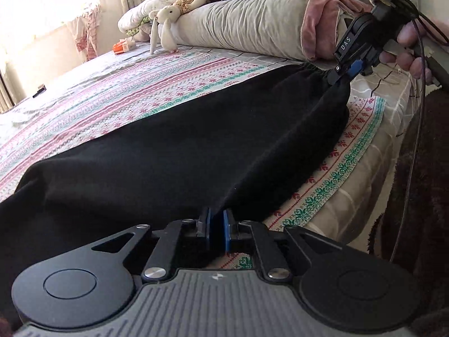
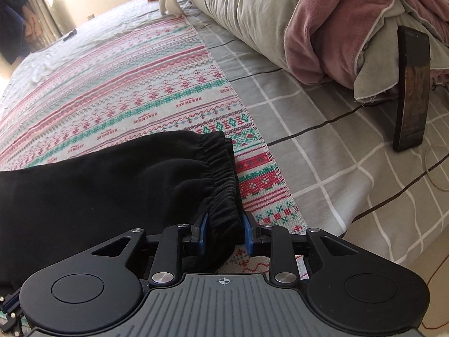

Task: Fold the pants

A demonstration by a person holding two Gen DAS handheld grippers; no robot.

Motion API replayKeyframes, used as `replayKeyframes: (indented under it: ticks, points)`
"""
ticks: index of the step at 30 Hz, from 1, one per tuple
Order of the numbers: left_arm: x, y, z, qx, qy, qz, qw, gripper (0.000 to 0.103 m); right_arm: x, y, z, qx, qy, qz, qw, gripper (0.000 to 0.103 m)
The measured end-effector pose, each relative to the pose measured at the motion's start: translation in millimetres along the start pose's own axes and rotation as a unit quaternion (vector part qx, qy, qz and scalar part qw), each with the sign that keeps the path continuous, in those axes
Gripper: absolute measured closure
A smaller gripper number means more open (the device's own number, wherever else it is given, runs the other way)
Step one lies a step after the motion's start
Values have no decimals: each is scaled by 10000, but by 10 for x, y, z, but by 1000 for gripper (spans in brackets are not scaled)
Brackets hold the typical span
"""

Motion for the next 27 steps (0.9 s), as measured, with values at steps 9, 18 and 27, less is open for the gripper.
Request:
replayKeyframes:
  ticks: [9,18,27]
  points:
    - [-518,720,-59,-1458,-437,555,9868,8,-505,731,45,-1002,-767,435,9910,30]
    - [-1110,1747,-510,-2699,-494,2089,9386,0,-534,1932,-358,-1948,-847,1636,9634,27]
    - [-1669,2718,-1198,-4436,-593,2773,8502,1,-492,2884,-861,-2920,-947,2293,9237,28]
Point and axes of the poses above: each gripper's, at about its wrist camera, not at the fingertips, and x roughly the way its jaws point, y to its left, z to its top, the point moved 3 cm from there along x, roughly the way its jaws point, and after that the axes turned 4 degrees about -x, right-handed, at the moved point
